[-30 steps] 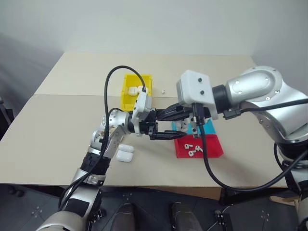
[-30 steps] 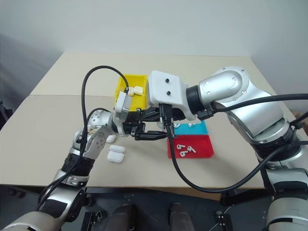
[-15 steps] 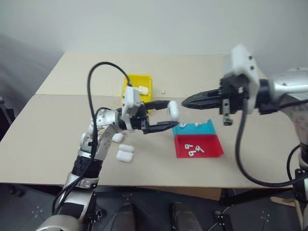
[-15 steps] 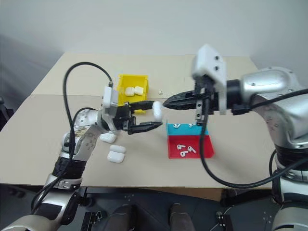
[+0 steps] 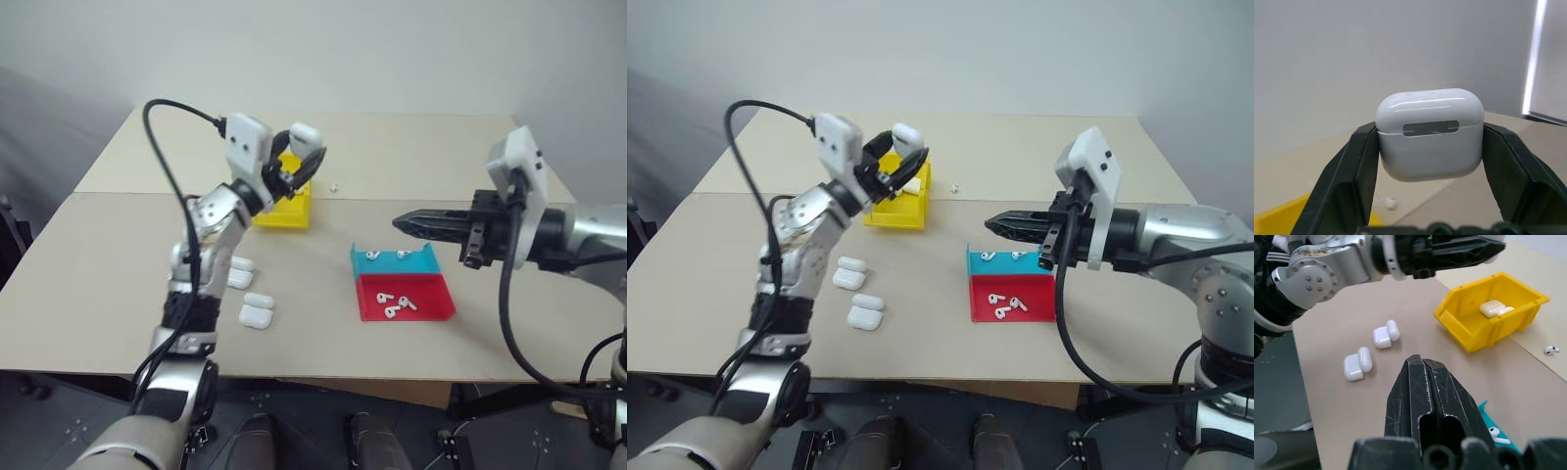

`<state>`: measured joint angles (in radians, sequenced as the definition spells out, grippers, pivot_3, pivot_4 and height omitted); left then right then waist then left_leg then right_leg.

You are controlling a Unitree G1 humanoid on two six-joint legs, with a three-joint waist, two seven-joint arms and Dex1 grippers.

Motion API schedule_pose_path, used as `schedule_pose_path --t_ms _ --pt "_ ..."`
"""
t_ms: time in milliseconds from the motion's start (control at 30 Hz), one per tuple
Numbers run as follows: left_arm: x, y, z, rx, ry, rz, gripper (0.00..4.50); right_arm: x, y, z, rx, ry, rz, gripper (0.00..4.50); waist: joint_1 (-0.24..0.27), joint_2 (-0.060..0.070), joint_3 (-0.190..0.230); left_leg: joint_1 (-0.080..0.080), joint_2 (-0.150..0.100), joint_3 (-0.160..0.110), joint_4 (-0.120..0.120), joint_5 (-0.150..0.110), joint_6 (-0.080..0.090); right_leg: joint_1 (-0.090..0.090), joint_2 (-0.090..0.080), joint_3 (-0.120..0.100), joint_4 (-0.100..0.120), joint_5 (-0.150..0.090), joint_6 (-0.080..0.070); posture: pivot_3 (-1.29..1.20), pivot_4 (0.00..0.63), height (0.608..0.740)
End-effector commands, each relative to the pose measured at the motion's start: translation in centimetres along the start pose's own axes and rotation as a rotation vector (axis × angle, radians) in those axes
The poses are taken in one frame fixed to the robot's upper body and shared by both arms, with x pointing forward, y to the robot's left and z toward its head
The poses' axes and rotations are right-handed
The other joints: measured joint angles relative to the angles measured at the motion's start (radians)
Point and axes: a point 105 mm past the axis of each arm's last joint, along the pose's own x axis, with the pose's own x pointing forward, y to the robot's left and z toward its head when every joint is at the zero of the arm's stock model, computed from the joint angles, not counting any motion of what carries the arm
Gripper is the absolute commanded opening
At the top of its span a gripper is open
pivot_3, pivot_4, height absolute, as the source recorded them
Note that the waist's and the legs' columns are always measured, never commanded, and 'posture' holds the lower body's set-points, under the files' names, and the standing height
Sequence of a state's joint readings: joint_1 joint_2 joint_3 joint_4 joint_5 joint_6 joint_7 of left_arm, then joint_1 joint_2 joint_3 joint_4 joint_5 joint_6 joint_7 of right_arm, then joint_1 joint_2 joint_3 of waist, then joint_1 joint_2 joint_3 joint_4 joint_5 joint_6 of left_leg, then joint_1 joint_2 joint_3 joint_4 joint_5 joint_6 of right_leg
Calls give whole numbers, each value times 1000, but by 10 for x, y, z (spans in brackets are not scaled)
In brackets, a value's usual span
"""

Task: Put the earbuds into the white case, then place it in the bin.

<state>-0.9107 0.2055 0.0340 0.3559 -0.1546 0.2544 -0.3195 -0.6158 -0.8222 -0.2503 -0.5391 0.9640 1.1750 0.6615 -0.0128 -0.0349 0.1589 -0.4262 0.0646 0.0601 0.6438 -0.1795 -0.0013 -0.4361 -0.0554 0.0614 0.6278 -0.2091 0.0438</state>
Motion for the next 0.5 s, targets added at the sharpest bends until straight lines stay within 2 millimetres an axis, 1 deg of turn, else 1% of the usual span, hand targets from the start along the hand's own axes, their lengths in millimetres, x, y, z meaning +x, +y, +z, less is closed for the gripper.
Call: schedule_pose_path --t_ms 33,100,167,233,267,300,333,400,500 --pt "16 17 -10 48 56 151 2845 -2 5 9 -32 -45 -28 31 -4 0 0 0 0 0 -1 0 0 0 0 0 0 0 0 0 150 740" --pt "27 22 -23 65 124 215 2845 0 8 8 -33 -55 -28 31 1 -1 0 -1 0 0 -1 0 0 -1 0 -1 0 0 -1 0 150 740" --pt "32 20 -34 118 168 226 2845 1 9 8 -33 -62 -35 31 0 -1 0 -4 0 -1 -1 0 0 -3 0 -1 0 0 -1 0 150 740" --pt "35 19 -45 173 217 227 3566 1 9 9 -34 -71 -47 0 1 -1 0 -4 0 -1 -1 0 0 -3 0 -1 -2 1 -3 0 150 740" --pt "35 19 -48 191 227 229 3762 1 9 9 -34 -73 -51 0 1 -1 0 -5 -1 -1 -1 0 0 -3 -1 -1 -2 2 -3 0 150 740" --pt "36 18 -51 170 244 226 4048 1 9 9 -34 -78 -53 0 0 -1 0 -5 -1 -1 -1 0 0 -3 -1 -1 -2 2 -3 0 150 740" --pt "36 18 -53 161 243 230 4385 0 10 10 -34 -83 -57 0 0 -1 0 -5 -1 -1 -2 0 0 -3 -1 -1 -3 2 -4 0 150 740" --pt "37 18 -51 146 222 225 4448 -1 10 10 -34 -87 -63 0 0 -1 0 -5 -1 -1 -2 0 0 -3 -2 -1 -2 3 -4 0 150 740" --pt "37 21 -40 134 160 213 4448 -2 11 9 -35 -92 -70 0 0 -1 0 -5 -1 -1 -2 0 0 -3 -2 -2 -2 3 -4 0 150 740"
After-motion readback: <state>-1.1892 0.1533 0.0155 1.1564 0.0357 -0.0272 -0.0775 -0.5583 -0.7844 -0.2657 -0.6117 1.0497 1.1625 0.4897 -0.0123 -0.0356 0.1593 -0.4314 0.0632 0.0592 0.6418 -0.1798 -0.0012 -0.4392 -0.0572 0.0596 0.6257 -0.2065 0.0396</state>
